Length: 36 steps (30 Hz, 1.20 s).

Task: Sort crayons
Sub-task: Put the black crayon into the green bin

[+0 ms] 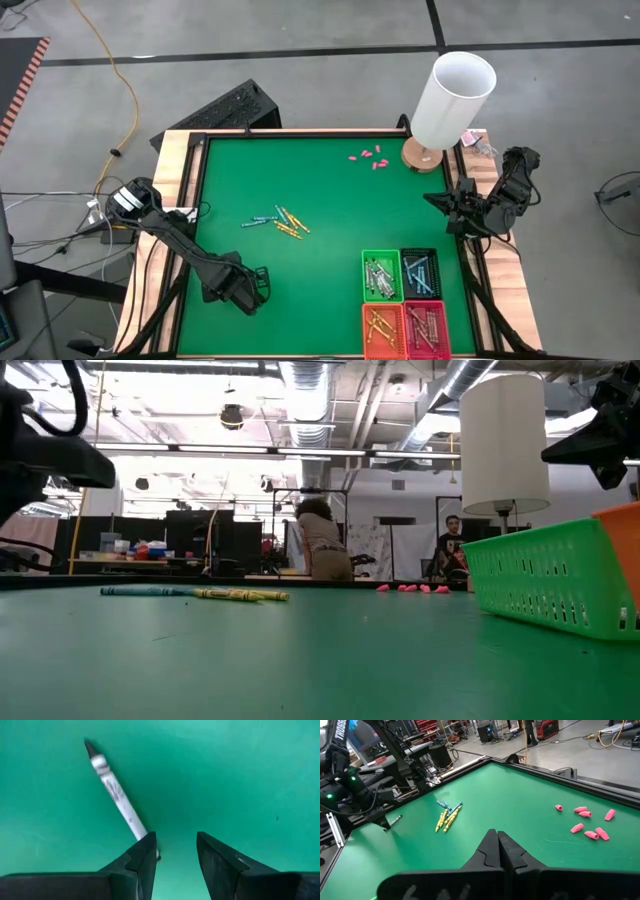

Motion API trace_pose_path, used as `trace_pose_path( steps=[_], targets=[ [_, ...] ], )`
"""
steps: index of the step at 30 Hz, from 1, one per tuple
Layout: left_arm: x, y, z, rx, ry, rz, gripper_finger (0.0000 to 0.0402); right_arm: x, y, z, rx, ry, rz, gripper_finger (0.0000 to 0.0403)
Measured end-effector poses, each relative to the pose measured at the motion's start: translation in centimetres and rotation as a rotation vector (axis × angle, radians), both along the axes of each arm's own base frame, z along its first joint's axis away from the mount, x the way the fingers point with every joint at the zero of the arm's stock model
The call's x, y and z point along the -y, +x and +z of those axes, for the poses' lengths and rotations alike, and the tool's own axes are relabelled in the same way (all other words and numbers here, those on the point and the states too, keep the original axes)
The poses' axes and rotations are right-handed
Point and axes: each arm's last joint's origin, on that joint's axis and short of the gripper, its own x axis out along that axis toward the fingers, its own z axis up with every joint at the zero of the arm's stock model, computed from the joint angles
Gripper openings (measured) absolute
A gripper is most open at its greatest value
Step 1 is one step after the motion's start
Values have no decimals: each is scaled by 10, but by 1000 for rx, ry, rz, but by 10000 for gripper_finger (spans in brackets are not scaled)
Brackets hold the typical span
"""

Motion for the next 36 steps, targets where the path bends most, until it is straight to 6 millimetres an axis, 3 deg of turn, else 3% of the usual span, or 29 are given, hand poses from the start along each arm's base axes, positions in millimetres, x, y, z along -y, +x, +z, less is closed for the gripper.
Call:
trace_pose_path(
  steps=[5, 16, 25, 36],
  targets=[
    [-1, -1, 0, -1, 31, -104, 129, 0, 0, 0, 0, 0, 0, 0],
    [-3, 7, 11, 31, 230, -1020, 129, 0, 0, 0, 1, 2, -1, 0],
    [1, 6, 13, -3, 153, -1686, 129, 0, 0, 0, 5, 12, -4, 0],
    [5, 2, 12, 10, 58, -1971, 129, 0, 0, 0, 3, 9, -4, 0]
  ],
)
